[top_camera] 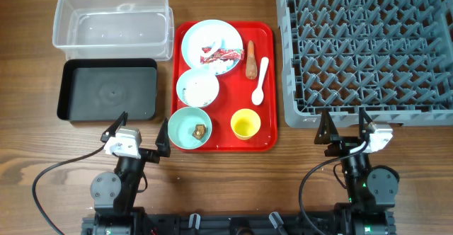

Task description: Sort waste into correct bins and load items into the dishwasher rack

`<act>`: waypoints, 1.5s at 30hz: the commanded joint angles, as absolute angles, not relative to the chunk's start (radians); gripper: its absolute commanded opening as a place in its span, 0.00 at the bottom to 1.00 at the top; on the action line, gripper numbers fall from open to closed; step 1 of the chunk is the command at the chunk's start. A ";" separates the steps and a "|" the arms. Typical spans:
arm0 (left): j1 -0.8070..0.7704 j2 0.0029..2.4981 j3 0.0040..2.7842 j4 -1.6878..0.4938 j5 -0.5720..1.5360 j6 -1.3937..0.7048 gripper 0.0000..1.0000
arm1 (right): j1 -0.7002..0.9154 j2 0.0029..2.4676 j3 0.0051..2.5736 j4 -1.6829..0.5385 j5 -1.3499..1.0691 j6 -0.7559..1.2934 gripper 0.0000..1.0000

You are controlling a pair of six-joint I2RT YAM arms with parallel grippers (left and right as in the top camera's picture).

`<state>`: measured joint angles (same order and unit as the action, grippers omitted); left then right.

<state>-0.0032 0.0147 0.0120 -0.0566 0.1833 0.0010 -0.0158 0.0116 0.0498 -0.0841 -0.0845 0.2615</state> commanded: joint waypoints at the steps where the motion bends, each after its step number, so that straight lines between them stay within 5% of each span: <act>1: 0.004 0.003 0.006 -0.060 0.181 -0.009 1.00 | -0.010 0.005 0.043 -0.080 -0.075 0.269 1.00; 45: 0.004 0.003 0.006 -0.060 0.181 -0.009 1.00 | -0.010 0.005 0.044 -0.062 -0.045 0.274 1.00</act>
